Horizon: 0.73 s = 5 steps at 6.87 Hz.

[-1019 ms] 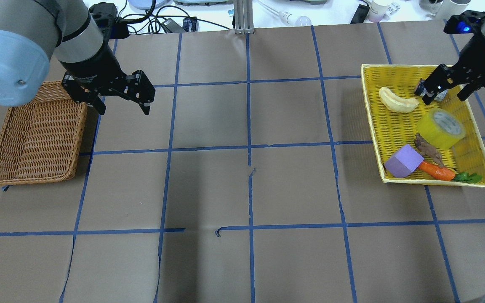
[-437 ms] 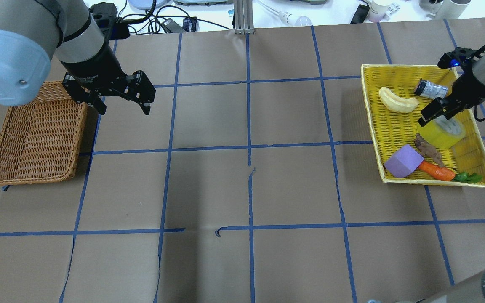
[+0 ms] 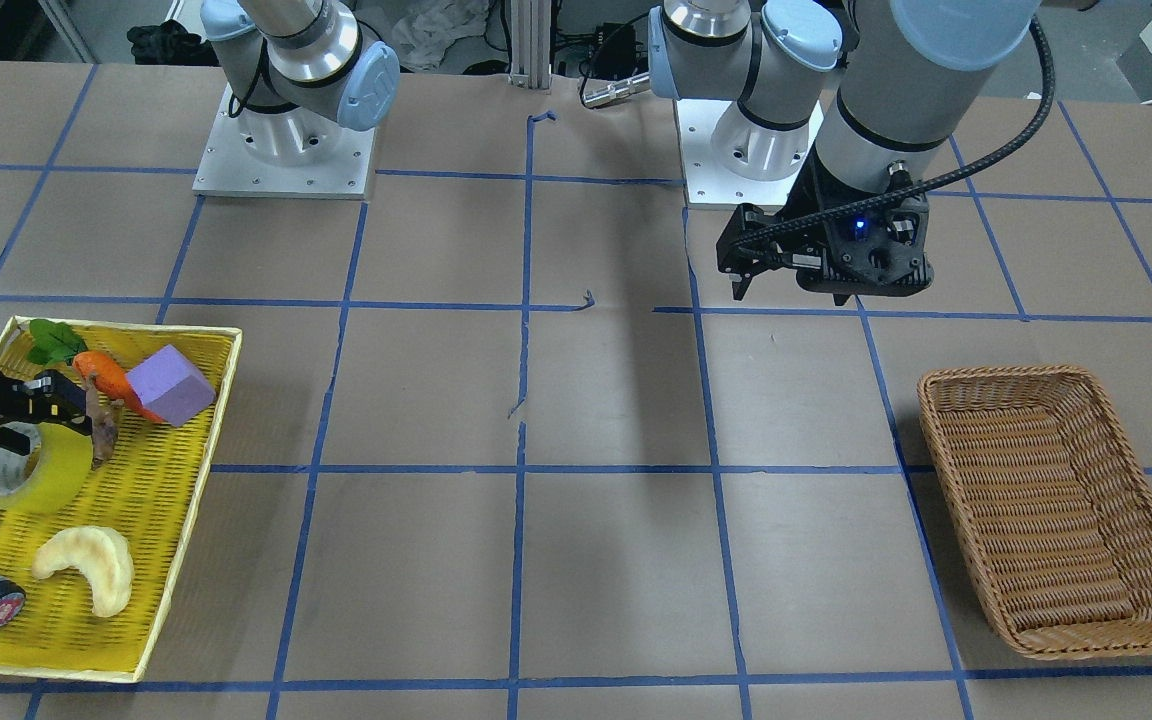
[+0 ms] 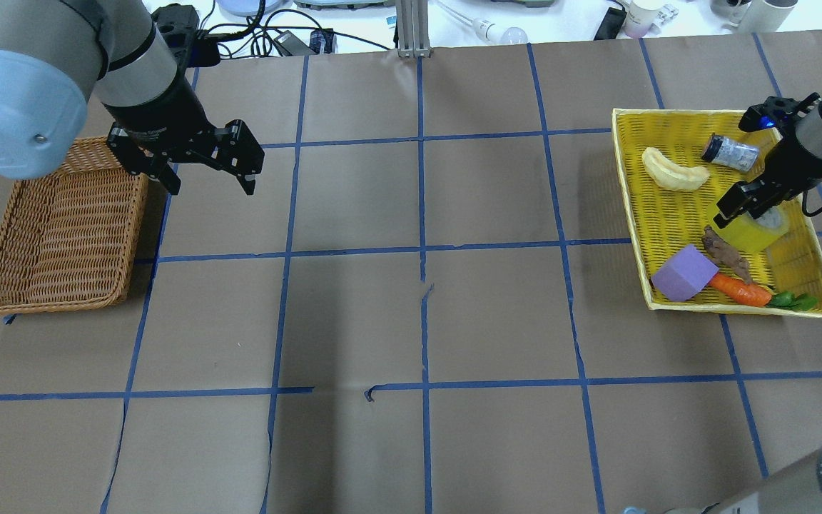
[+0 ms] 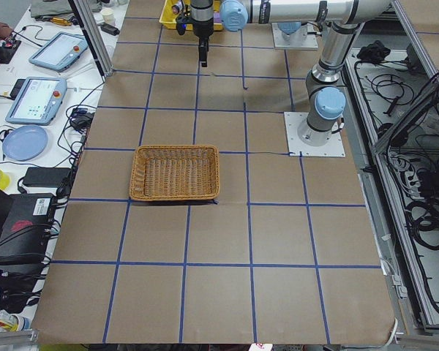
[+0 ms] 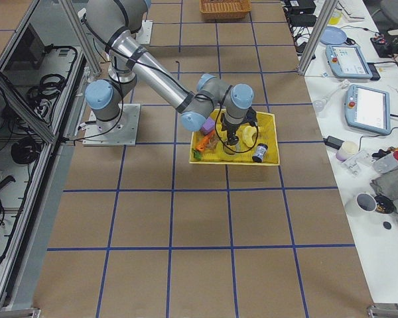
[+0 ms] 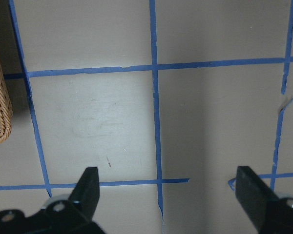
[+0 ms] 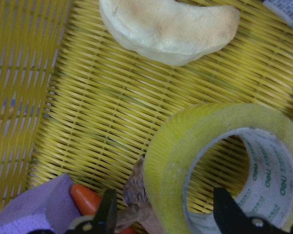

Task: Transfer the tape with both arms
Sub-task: 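Close the right gripper on the rim of the yellow tape roll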

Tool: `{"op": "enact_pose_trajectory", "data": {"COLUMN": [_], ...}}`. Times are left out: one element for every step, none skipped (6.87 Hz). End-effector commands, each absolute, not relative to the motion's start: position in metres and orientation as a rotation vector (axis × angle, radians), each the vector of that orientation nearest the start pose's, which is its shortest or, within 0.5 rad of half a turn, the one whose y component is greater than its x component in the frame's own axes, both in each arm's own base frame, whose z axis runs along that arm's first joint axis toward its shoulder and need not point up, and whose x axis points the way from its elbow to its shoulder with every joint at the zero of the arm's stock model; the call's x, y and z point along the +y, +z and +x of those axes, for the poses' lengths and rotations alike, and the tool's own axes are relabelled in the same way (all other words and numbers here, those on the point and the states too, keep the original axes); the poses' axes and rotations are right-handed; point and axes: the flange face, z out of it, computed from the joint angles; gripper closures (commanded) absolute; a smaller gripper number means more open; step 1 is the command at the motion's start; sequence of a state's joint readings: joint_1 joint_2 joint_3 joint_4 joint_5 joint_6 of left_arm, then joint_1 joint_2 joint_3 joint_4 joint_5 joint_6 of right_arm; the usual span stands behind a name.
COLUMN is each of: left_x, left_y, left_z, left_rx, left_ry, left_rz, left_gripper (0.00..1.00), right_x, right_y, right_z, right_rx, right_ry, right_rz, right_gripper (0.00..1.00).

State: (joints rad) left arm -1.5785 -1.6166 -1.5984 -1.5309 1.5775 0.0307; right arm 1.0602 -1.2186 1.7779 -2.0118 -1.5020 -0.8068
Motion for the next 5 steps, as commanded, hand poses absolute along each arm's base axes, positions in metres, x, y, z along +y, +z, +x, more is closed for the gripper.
{"op": "enact_pose_trajectory", "data": {"left_x": [-0.506,-0.506,-0.506,-0.506,-0.506], "left_y": [0.455,0.455,0.455,0.455,0.455], "left_z": [-0.137,-0.137,-0.137,-0.137,-0.137], "left_rx": [3.135,3.135,3.135,3.135,3.135], "left_ry": [0.053,0.053,0.051,0.053,0.053], "left_rz": [0.06,0.06,0.06,0.06,0.06], "left_gripper": [0.0,0.0,0.0,0.0,0.0], "right_x": [-0.56,-0.56,-0.561,-0.563,-0.569], "right_y": [0.238,0.237,0.242,0.254,0.284], "right_z": [-0.157,-0.158,-0.158,-0.158,-0.152], "right_rx": [2.996,2.995,2.999,3.012,3.032], "right_ry": [0.126,0.131,0.127,0.105,0.079], "right_rz": [-0.443,-0.441,-0.441,-0.432,-0.407], "right_gripper": [0.81,0.91,1.0,1.0,1.0]}}
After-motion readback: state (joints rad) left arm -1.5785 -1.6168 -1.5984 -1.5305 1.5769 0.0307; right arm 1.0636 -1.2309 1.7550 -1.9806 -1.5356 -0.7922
